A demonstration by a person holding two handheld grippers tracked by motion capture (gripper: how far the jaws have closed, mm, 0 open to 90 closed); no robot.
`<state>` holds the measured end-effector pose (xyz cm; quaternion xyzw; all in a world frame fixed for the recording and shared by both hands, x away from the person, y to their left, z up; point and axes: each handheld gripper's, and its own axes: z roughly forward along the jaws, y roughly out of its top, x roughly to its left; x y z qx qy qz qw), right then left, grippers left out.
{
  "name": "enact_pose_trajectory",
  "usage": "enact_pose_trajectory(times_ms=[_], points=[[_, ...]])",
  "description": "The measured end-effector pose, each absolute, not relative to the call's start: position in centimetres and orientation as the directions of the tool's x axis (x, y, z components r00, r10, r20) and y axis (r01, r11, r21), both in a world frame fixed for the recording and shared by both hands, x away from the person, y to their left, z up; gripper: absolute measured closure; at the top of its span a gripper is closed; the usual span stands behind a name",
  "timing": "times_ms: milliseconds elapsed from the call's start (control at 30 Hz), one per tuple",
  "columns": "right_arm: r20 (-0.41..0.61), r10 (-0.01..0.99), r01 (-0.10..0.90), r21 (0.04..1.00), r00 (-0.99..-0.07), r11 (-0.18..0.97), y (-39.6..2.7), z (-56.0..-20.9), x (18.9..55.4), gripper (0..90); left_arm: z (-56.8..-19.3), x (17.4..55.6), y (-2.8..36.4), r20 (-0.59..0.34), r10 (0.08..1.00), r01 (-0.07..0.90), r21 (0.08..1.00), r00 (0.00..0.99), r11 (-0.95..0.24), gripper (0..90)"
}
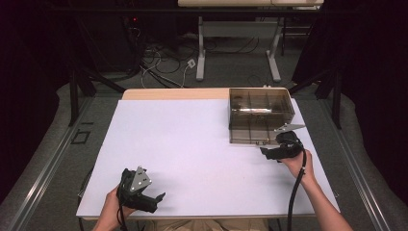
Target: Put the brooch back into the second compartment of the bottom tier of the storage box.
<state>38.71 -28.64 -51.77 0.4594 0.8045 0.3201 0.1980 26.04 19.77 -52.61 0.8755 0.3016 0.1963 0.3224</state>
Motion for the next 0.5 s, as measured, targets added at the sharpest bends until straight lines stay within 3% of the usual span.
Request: enact_pose_trajectory(times_ms=[500], points=[[0.025,0.850,0.640,0.669,-0.526,0.377,-28.67,-52.25,38.86,0.0,-52.58,26.03,19.83,0.148,0.656,0.405,0.681,0.740,-0.610,0.2]])
